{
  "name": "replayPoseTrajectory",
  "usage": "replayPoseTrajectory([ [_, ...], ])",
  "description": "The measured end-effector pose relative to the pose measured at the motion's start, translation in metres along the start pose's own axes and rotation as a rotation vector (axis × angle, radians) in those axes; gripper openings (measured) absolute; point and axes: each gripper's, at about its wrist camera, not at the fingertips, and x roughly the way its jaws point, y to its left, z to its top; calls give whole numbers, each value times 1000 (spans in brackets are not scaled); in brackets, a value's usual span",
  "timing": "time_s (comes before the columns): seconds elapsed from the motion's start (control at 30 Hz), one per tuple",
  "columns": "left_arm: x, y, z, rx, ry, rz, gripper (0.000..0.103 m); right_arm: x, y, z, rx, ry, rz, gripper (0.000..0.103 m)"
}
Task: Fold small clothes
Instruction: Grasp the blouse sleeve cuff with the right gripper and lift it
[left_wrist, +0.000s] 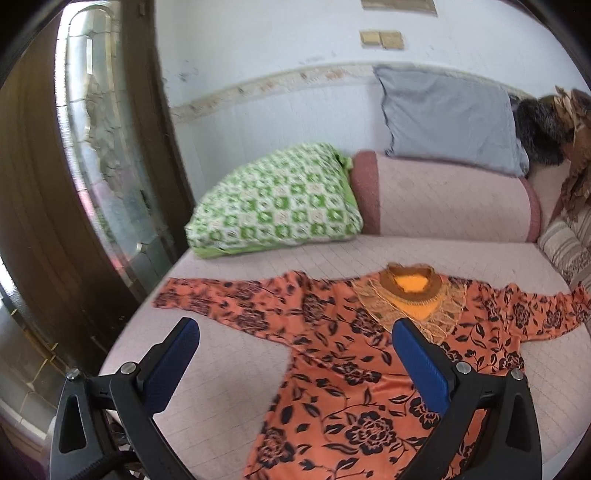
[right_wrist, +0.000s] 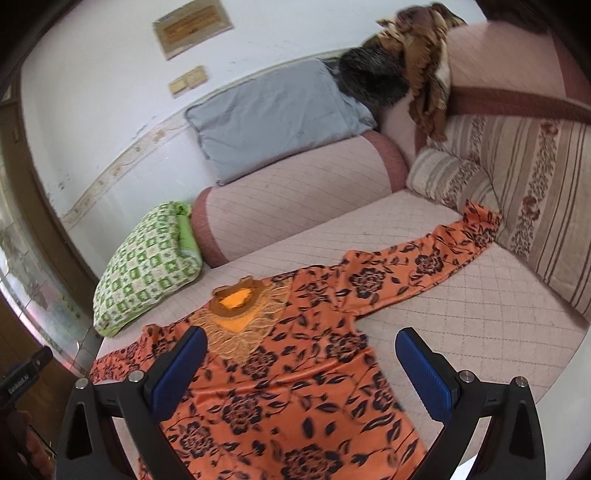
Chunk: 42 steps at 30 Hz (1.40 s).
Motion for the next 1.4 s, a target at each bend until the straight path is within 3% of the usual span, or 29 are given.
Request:
replayPoseTrajectory([
  [0.2, 91, -55, -18, 23, 175, -103, 103, 55, -114, 21, 240, 12, -32, 102],
  [0.3, 135, -88, -31, 11, 260, -155, 103, 95, -175, 33, 328, 24, -68, 93],
  [0.4, 166, -115, -40, 0, 274, -181, 103, 130, -233, 48, 377, 69, -113, 74],
  [0.47, 185, -131, -43, -1, 263, -188, 103, 165, -274, 59, 476, 103, -94, 66],
  [0.53, 194, -133, -46, 2, 250, -184, 103, 186, -314, 67, 556, 113, -149, 60],
  [0.67, 224, -130, -53, 9, 264, -123, 103, 217, -374, 86, 622, 67, -318, 60],
  [0.77, 241, -123, -56, -6, 284, -89, 103, 236, -406, 91, 669, 71, -362, 60],
  [0.9, 248, -121, -56, -1, 283, -69, 103, 253, -422, 98, 635, 44, -405, 60],
  [0.97, 247, -124, -58, 15, 280, -69, 103, 260, -430, 104, 623, 19, -412, 50],
  [1.03, 246, -127, -59, 15, 281, -65, 103, 264, -434, 105, 609, 26, -438, 26],
  [1.1, 245, -128, -58, 14, 288, -76, 103, 268, -437, 105, 606, 25, -437, 19],
  [1.2, 239, -125, -53, 3, 280, -80, 103, 262, -435, 103, 637, 7, -391, 5],
  [1.3, 230, -114, -46, -21, 259, -84, 103, 244, -406, 111, 595, -52, -311, 5],
  [1.4, 222, -96, -41, -65, 247, -98, 103, 228, -365, 126, 584, -83, -156, 5],
])
